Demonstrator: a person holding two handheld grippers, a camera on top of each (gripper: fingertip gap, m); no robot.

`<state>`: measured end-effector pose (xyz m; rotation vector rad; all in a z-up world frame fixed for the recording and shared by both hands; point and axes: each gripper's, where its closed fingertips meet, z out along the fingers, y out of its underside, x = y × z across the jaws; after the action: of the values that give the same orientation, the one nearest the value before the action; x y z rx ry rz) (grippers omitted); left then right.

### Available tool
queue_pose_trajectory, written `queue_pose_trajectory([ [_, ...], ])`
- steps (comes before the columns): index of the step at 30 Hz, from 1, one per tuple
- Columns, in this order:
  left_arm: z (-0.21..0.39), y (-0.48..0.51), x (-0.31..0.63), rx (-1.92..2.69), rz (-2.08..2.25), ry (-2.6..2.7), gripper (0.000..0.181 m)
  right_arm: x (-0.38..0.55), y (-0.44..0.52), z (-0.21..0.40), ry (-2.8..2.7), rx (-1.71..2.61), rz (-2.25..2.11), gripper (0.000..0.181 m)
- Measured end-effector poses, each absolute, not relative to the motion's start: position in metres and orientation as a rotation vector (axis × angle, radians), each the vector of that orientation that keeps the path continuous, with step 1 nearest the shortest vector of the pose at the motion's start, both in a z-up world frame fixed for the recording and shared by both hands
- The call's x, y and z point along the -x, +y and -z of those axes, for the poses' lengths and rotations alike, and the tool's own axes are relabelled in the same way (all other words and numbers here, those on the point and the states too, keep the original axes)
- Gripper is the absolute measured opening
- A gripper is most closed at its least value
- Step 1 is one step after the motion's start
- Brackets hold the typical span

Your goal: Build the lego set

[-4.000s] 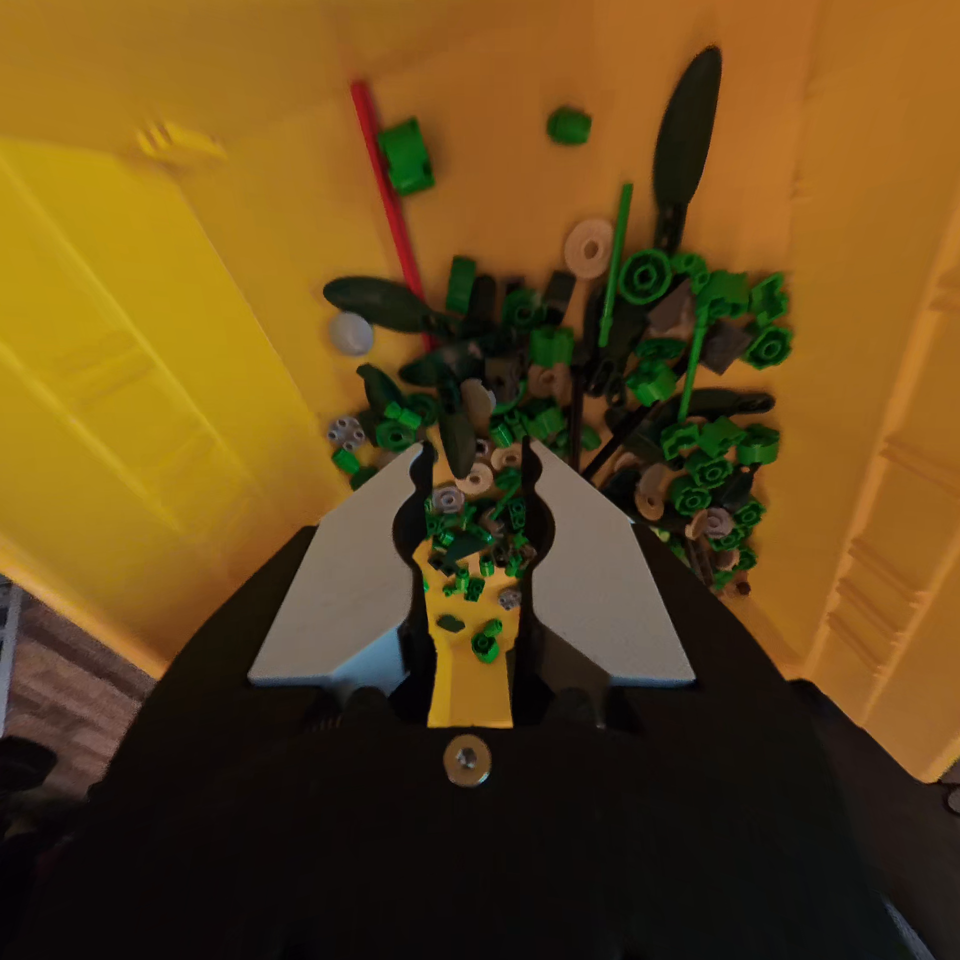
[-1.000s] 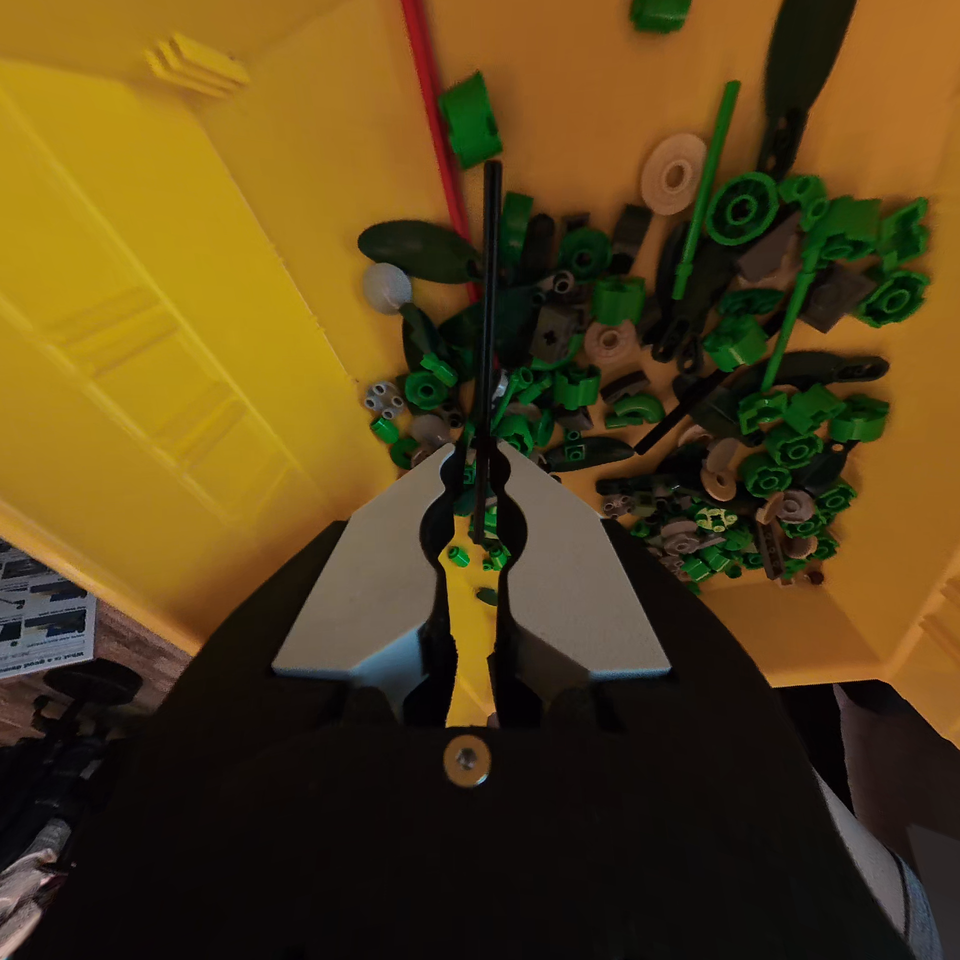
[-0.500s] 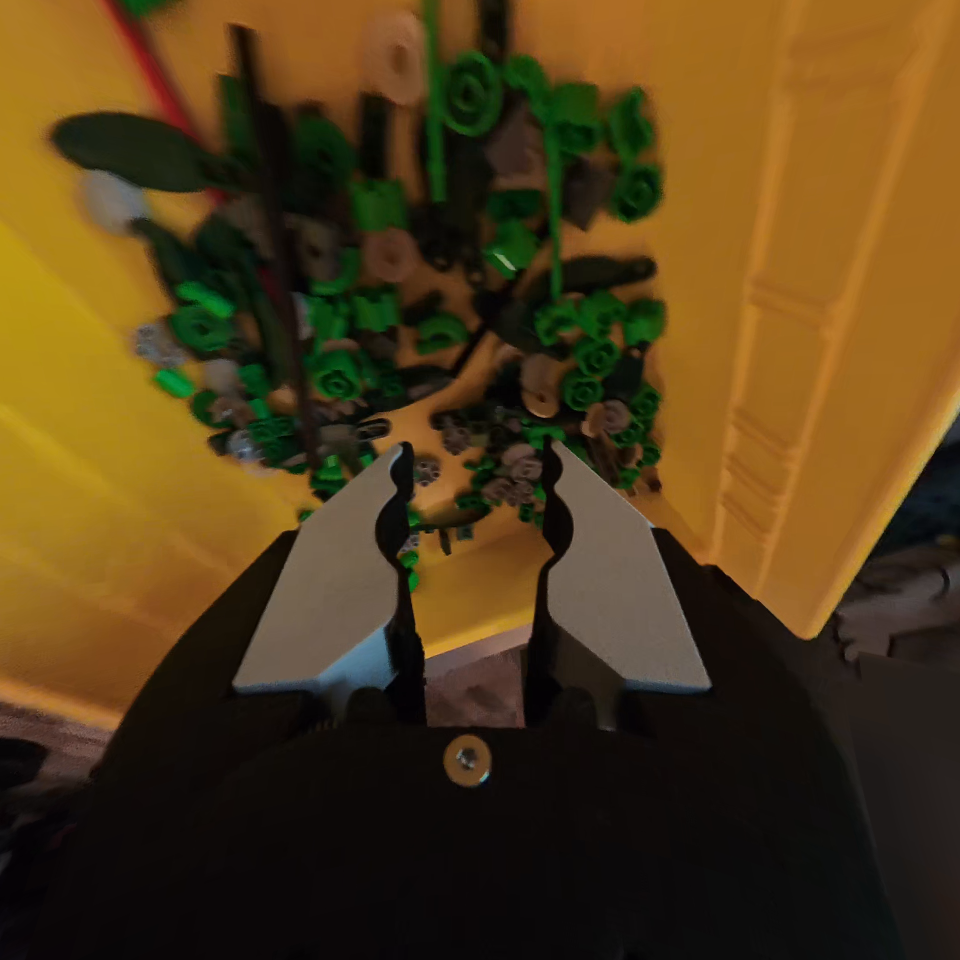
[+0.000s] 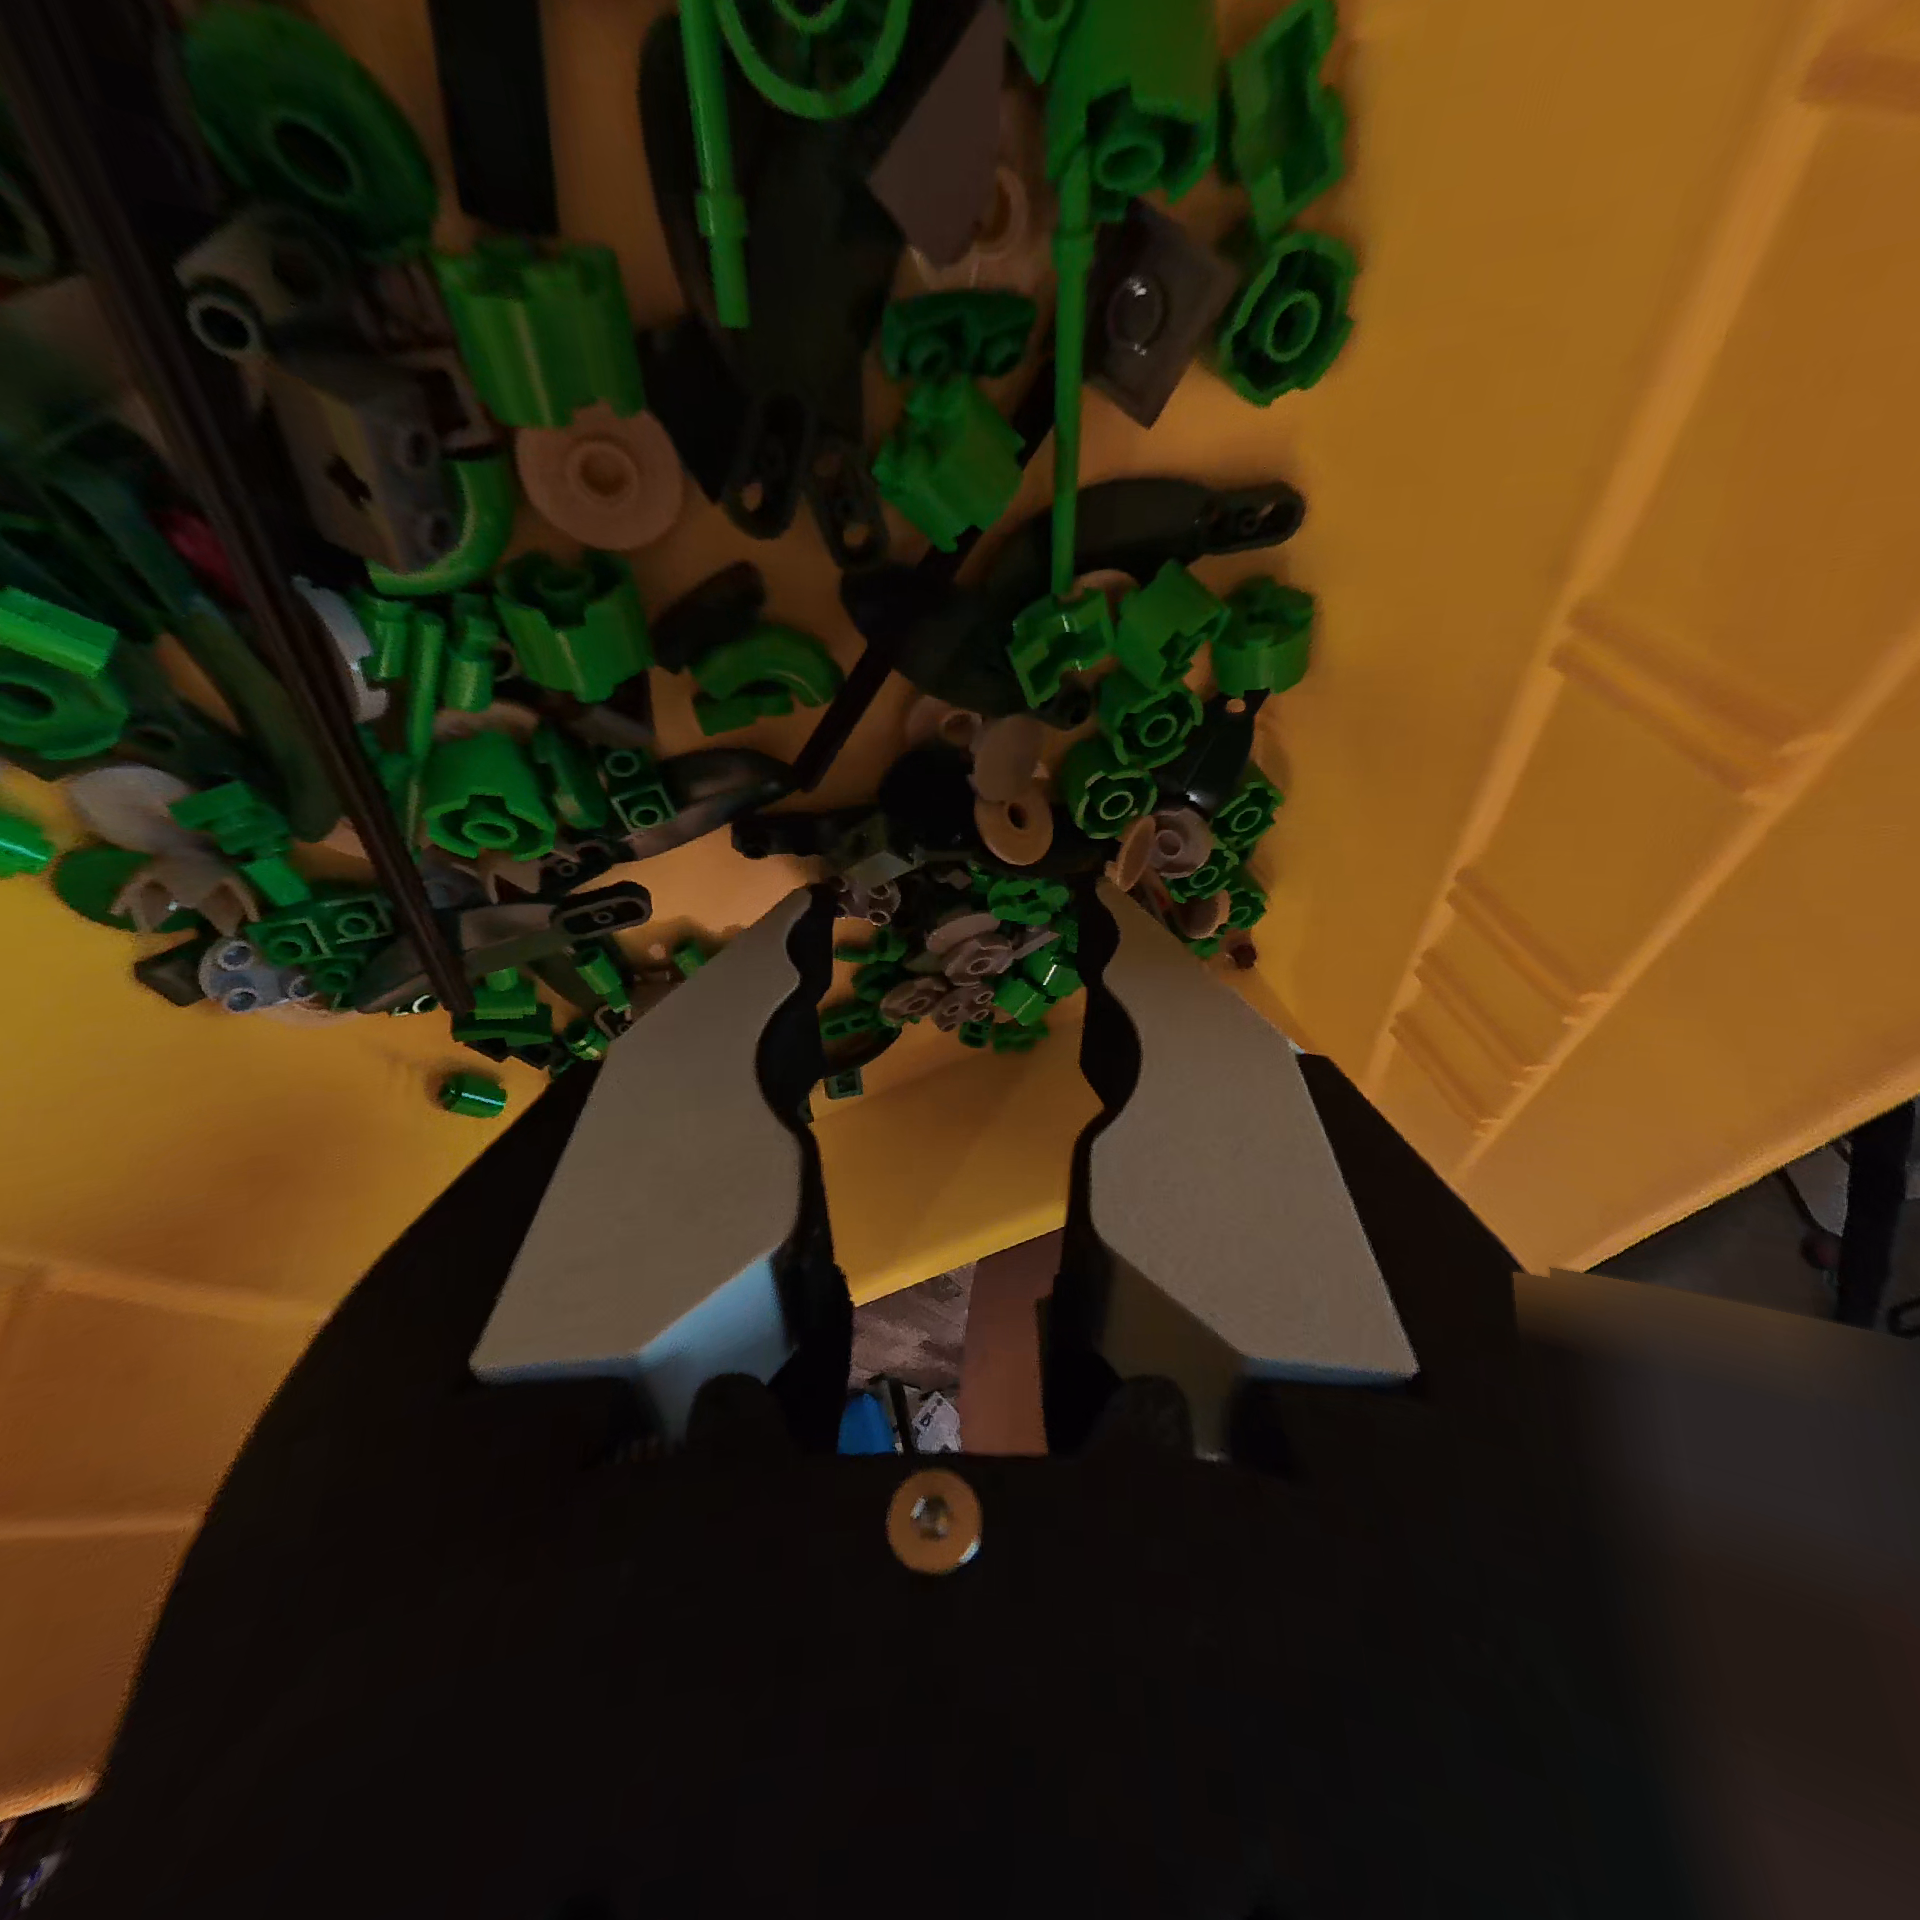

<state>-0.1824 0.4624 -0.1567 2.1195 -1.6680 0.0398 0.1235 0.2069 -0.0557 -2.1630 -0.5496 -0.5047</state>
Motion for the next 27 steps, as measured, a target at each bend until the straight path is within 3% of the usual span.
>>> queue_pose_trajectory([
  [9, 0.161, 0.462, 0.189, -2.122, 0.135, -1.680, 0.041, -0.123, 0.207, 0.056, -0.553, 2.166, 0.506, 0.022],
  [19, 0.162, 0.461, 0.199, -2.050, 0.190, -1.692, 0.014, -0.124, 0.206, 0.056, -0.551, 2.167, 0.506, 0.022],
  [27, 0.157, 0.485, 0.201, -2.125, 0.172, -1.725, 0.014, -0.124, 0.206, 0.058, -0.554, 2.172, 0.505, 0.022],
])
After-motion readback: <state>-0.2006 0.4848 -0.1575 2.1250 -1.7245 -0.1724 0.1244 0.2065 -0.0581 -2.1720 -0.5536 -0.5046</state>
